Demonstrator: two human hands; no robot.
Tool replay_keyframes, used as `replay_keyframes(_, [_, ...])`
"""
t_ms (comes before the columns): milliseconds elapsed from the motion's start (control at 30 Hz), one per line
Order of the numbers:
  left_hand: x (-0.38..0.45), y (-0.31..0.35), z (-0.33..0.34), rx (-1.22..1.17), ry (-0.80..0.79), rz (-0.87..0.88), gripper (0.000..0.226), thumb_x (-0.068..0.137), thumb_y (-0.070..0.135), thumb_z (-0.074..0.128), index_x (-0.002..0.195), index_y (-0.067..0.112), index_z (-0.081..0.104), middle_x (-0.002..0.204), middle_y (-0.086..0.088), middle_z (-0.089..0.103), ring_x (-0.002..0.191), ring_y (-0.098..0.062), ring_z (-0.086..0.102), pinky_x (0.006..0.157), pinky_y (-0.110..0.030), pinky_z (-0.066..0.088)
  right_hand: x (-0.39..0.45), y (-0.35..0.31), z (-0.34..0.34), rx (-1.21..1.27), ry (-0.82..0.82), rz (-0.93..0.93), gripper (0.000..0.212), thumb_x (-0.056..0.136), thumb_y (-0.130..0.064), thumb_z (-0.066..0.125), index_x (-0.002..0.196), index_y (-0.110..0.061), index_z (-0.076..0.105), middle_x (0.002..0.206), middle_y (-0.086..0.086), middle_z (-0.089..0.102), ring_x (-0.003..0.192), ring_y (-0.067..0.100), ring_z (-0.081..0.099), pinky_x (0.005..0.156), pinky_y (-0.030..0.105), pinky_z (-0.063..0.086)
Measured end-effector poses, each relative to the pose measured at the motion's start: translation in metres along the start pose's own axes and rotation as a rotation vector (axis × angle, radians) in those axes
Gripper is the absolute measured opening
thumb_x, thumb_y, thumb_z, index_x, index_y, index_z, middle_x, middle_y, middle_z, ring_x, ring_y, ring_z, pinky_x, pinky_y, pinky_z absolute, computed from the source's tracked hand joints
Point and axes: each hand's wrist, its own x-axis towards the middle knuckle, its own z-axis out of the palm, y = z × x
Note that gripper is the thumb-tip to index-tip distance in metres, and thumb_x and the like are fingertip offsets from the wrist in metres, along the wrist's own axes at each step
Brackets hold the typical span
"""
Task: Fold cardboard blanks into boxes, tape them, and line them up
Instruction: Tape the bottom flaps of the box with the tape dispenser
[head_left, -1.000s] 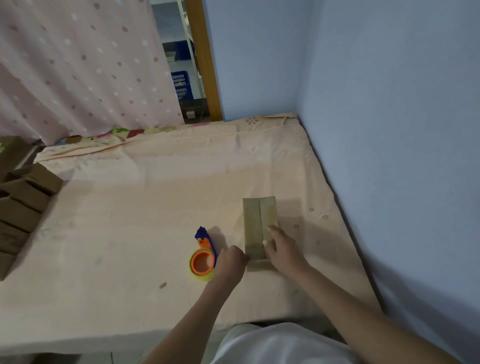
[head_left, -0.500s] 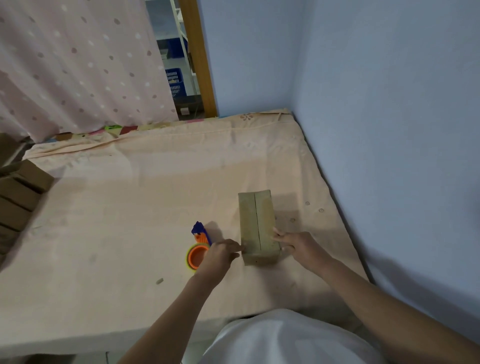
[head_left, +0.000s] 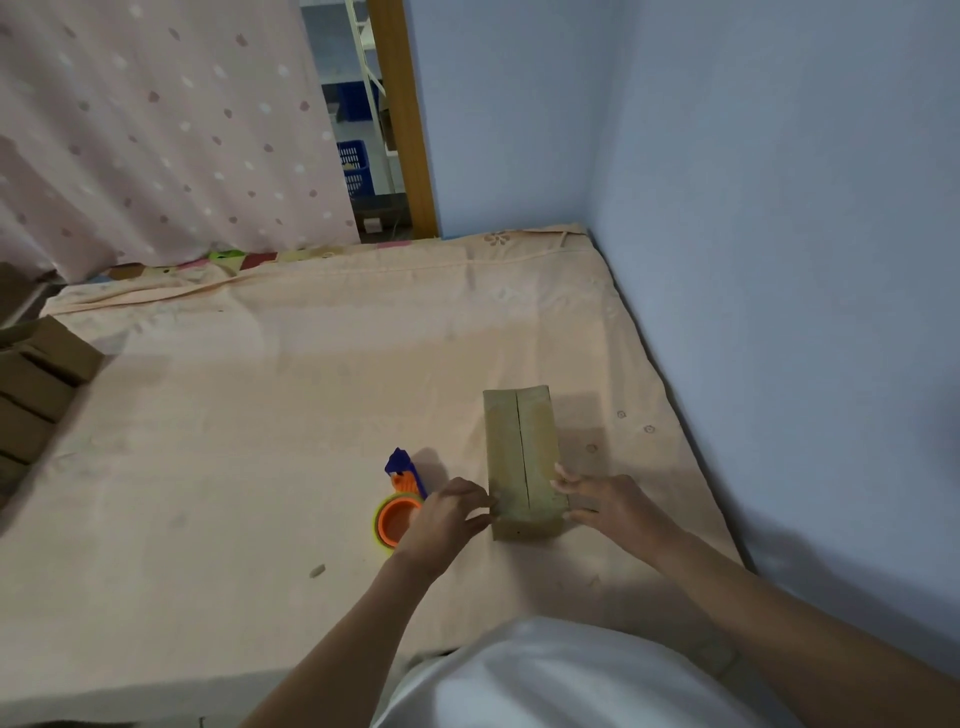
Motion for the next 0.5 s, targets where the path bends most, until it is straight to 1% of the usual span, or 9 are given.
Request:
replay_keyframes(100, [-0.002,0.0,0.005,-0.022,0.035,-0.017,0.023,0.087,0.019,0.075,0.108,0.009,0.075,0.102,-0.002,0.07,0.097,-0.015,0.062,0.085,-0.027,0.05,0.002,0.003,0.002,0.036,0.008,0.004,0.053,0.085,0.005,0.073,0.134,-0.009,0.061,0.148,-0.015,0.046,0.137,0.008,0.046,0.107,0.04,0.049])
replay_keyframes(167, [-0.004,0.001,0.009,-0.044,0.07,-0.034,0.022,0.084,0.018,0.077,0.104,0.01,0.076,0.1,0.0,0.069,0.094,-0.012,0.061,0.082,-0.026,0.05,0.002,0.004,0.005,0.041,0.024,0.01,0.052,0.086,0.004,0.073,0.134,-0.013,0.062,0.148,-0.018,0.047,0.137,0.007,0.047,0.108,0.043,0.048])
replay_keyframes(267, [-0.006,0.001,0.013,-0.062,0.104,-0.056,0.019,0.081,0.017,0.08,0.099,0.012,0.075,0.095,0.002,0.068,0.091,-0.009,0.058,0.078,-0.023,0.049,0.001,0.004,0.01,0.031,0.039,0.013,0.052,0.088,0.003,0.072,0.136,-0.015,0.062,0.148,-0.02,0.047,0.138,0.004,0.044,0.109,0.041,0.047])
replay_keyframes(333, [-0.005,0.002,0.013,-0.046,0.092,-0.047,0.018,0.082,0.017,0.079,0.099,0.012,0.075,0.096,0.002,0.068,0.091,-0.01,0.059,0.078,-0.024,0.049,-0.002,0.0,0.01,0.043,0.041,0.033,0.052,0.089,0.007,0.068,0.136,-0.013,0.061,0.148,-0.014,0.048,0.139,0.007,0.044,0.107,0.037,0.049])
replay_keyframes(400, [-0.003,0.002,0.011,-0.011,0.075,-0.029,0.017,0.084,0.016,0.077,0.1,0.011,0.076,0.096,0.0,0.069,0.091,-0.013,0.061,0.078,-0.028,0.051,-0.002,-0.007,0.009,0.006,0.043,0.041,0.052,0.09,0.007,0.066,0.138,-0.012,0.059,0.149,-0.007,0.05,0.138,0.01,0.046,0.105,0.029,0.05])
replay_keyframes(433, [-0.002,0.001,0.01,-0.001,0.061,-0.027,0.017,0.084,0.015,0.077,0.1,0.011,0.076,0.095,-0.001,0.069,0.091,-0.015,0.063,0.078,-0.031,0.053,-0.001,-0.009,0.009,-0.04,0.045,0.033,0.052,0.091,0.005,0.066,0.139,-0.013,0.058,0.148,-0.007,0.05,0.136,0.009,0.048,0.105,0.029,0.05])
replay_keyframes(500, [0.001,0.002,0.006,0.002,0.034,-0.038,0.017,0.085,0.014,0.075,0.102,0.009,0.075,0.095,-0.002,0.069,0.092,-0.017,0.064,0.079,-0.033,0.053,-0.002,-0.013,0.009,-0.111,0.04,0.004,0.053,0.091,-0.001,0.068,0.141,-0.016,0.056,0.147,-0.011,0.051,0.131,0.006,0.052,0.107,0.034,0.049])
